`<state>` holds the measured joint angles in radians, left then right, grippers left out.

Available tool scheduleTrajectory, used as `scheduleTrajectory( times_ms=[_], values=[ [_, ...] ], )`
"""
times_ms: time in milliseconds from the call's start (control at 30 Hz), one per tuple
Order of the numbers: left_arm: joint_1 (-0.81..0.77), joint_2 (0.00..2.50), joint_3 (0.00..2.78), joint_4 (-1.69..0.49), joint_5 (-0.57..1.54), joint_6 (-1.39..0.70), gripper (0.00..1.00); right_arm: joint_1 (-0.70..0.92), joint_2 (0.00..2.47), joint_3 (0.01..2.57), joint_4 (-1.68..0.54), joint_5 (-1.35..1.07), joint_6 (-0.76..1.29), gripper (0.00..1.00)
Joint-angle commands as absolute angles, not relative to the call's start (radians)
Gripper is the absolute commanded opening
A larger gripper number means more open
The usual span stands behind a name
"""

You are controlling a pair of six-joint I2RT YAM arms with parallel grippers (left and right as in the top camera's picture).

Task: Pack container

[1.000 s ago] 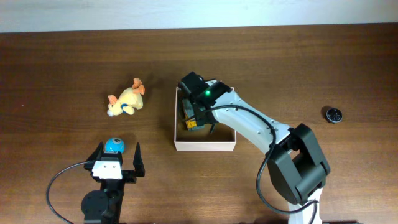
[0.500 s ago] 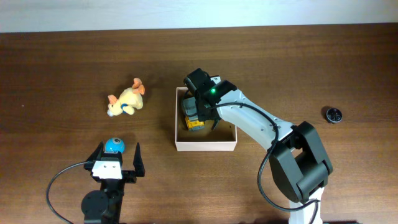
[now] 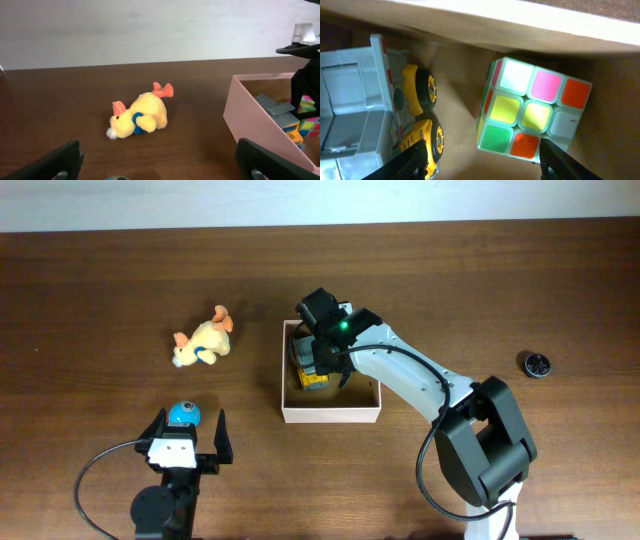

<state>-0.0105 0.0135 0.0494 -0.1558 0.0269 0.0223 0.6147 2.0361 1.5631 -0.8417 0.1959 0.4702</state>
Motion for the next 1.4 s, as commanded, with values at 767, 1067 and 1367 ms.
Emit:
scheduleTrajectory(
  times_ms=[767,1067,1367],
  values=[
    [-0.006,0.005,0.043,-0.153,0.031,0.038,0.99,0.616,2.022,1.554,-0.875,0.052,0.274,0.71],
    [-0.006,0.005,0.043,-0.153,0.031,0.038,0.99,0.616,2.022,1.554,-0.855,0.046,0.216,0.72],
    [-0.006,0.005,0.043,-0.153,0.031,0.038,0.99,0.615,2.022,1.554,-0.89,0.064,0.205,0.72]
  ],
)
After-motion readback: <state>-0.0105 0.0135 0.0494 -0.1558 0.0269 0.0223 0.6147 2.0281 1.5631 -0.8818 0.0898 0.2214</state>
